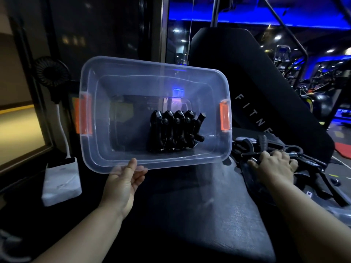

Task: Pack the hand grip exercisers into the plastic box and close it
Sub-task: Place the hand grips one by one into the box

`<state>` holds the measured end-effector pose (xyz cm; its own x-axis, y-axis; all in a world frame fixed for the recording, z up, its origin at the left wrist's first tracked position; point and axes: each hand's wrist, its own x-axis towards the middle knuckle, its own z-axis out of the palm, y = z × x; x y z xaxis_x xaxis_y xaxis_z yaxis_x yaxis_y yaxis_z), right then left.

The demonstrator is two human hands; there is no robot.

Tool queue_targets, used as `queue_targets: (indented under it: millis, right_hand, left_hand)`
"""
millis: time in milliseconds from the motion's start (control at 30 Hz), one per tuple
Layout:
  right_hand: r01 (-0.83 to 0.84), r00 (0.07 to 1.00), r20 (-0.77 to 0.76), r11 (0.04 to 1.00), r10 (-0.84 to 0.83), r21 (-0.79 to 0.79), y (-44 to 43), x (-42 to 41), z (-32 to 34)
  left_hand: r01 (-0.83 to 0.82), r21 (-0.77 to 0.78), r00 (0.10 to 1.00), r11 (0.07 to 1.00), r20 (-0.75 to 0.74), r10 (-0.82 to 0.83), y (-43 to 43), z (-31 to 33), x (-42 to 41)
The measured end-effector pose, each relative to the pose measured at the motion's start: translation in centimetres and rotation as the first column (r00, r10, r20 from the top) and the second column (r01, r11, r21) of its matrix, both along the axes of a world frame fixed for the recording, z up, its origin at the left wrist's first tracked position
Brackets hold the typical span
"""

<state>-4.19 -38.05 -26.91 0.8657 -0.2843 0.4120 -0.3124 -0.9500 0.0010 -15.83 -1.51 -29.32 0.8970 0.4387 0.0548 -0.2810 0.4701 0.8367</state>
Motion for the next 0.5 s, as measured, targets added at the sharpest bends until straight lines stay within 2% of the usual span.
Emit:
queue_targets:
  millis: [267, 333, 433, 500]
  right_hand:
    - [-0.056, 0.994, 0.091, 0.998, 0.054, 0.018, 0.8, -1.7, 0.5]
    - [-0.126, 0.984, 0.14, 0.982, 0.106, 0.141, 0.9, -2.2, 0.8]
    - [-0.26, 0.95, 0.268, 0.879, 0.159, 0.399, 1.2, -3.4, 1.3]
    - [-0.326, 0.92, 0.348, 0.842, 0.178, 0.43, 1.4, -4.0, 1.8]
  left_hand:
    - [0.0, -0.007, 1.0, 1.0, -0.006, 0.0, -0.1, 0.2, -0.2]
    - [0.002, -0.009, 1.0, 1.0, -0.012, -0.002, -0.1, 0.2, -0.2]
    - [0.009, -0.01, 1.0, 1.0, -0.016, -0.009, 0.0, 0.2, -0.2]
    - [0.01, -0.007, 1.0, 1.0, -0.016, -0.01, 0.0, 0.3, -0.2]
